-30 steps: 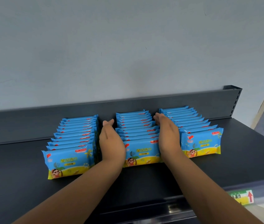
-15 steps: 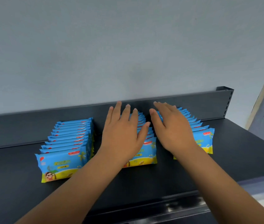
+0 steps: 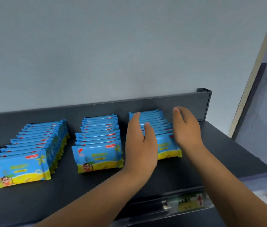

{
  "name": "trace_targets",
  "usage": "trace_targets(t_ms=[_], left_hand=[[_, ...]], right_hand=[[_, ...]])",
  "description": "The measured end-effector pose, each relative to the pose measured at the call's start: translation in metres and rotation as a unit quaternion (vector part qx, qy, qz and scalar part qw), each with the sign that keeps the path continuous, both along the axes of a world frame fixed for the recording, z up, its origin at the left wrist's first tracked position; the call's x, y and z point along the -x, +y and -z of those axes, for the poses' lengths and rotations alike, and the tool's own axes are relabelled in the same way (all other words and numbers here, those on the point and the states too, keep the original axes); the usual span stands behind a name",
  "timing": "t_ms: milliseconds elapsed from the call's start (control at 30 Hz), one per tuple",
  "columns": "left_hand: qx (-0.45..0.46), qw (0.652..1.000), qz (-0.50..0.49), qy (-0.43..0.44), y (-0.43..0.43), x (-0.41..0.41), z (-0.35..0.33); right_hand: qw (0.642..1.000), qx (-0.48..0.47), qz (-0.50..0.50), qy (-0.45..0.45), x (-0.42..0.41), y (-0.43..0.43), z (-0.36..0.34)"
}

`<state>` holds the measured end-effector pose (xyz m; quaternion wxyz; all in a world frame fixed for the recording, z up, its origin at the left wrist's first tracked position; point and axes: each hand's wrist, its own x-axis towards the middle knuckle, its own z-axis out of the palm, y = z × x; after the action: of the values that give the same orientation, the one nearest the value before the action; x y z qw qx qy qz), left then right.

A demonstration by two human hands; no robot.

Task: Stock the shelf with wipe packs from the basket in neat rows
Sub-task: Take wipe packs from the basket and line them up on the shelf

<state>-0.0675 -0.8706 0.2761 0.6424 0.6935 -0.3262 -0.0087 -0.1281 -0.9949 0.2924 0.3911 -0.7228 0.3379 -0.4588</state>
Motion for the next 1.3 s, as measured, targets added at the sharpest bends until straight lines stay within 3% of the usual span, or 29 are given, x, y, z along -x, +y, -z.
trace_targets(t_ms=[100,200,300,500,933,1167,1300], left_hand=[[0.043,0.995,-0.037,0.078,-0.025,0.006,0.019],[0.047,0.977,-0.088,0.189,-0.038,0.004,0.024],[0.055,0.958,-0.086,0.267,-0.046,-0.011,0.028],[0.095,0.93,-0.013,0.355,-0.045,-0.024,0.027],[0.115,0.917,0.05,0.38,-0.039,-0.029,0.019],[0.103,0.918,0.056,0.378,-0.04,-0.031,0.019],[0.081,0.936,0.047,0.338,-0.039,-0.037,0.016]], right_hand=[[0.986,-0.161,-0.016,-0.038,0.002,-0.01,0.012],[0.947,-0.302,-0.077,-0.073,-0.002,-0.021,0.022],[0.913,-0.376,-0.135,-0.08,-0.002,-0.017,0.021],[0.888,-0.41,-0.191,-0.087,-0.007,-0.016,0.018],[0.87,-0.43,-0.214,-0.11,-0.009,-0.02,0.023],[0.878,-0.415,-0.216,-0.102,-0.01,-0.02,0.025],[0.891,-0.395,-0.186,-0.123,-0.009,-0.025,0.027]])
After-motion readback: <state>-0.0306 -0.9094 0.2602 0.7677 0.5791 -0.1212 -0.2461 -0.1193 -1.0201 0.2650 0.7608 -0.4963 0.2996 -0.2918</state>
